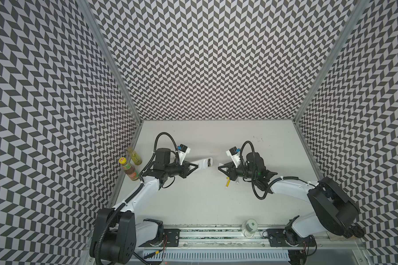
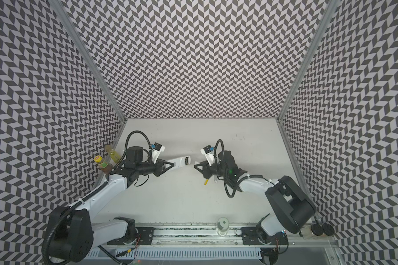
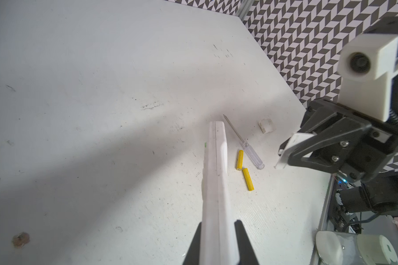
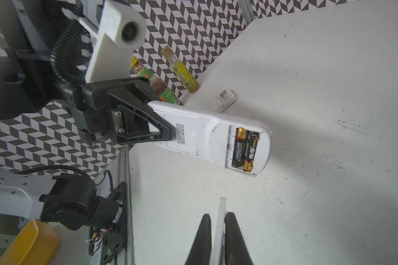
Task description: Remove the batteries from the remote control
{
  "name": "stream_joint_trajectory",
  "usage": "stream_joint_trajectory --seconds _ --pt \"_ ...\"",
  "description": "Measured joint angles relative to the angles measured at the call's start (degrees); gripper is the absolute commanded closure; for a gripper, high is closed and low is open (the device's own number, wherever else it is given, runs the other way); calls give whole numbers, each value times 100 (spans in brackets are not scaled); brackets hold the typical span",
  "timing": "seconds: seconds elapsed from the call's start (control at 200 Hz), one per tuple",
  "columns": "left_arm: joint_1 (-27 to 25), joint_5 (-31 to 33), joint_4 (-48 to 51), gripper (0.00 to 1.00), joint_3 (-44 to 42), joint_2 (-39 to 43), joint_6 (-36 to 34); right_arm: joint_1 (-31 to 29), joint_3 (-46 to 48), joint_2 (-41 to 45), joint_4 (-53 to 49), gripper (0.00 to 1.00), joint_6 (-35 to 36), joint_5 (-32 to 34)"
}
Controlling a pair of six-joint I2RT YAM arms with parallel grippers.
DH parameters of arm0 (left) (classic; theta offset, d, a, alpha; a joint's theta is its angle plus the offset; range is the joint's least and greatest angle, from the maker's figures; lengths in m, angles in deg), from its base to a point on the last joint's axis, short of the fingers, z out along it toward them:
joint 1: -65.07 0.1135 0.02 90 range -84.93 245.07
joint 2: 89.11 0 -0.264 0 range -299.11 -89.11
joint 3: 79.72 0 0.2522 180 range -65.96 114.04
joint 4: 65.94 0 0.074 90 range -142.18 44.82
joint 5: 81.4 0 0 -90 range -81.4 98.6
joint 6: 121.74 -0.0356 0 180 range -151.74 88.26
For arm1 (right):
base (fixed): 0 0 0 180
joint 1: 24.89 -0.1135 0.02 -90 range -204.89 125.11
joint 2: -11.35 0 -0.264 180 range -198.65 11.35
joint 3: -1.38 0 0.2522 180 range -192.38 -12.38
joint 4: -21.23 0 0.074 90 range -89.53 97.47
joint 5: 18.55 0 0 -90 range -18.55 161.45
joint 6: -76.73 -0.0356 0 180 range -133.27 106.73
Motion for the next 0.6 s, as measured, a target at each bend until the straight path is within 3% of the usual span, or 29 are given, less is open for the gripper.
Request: stream_joint_trajectory --seconds 0.341,0.601 --pt "9 120 129 100 4 2 -310 22 -181 -177 59 73 -120 -402" --pt "33 170 247 100 11 63 -398 37 -203 -179 -28 72 48 -461"
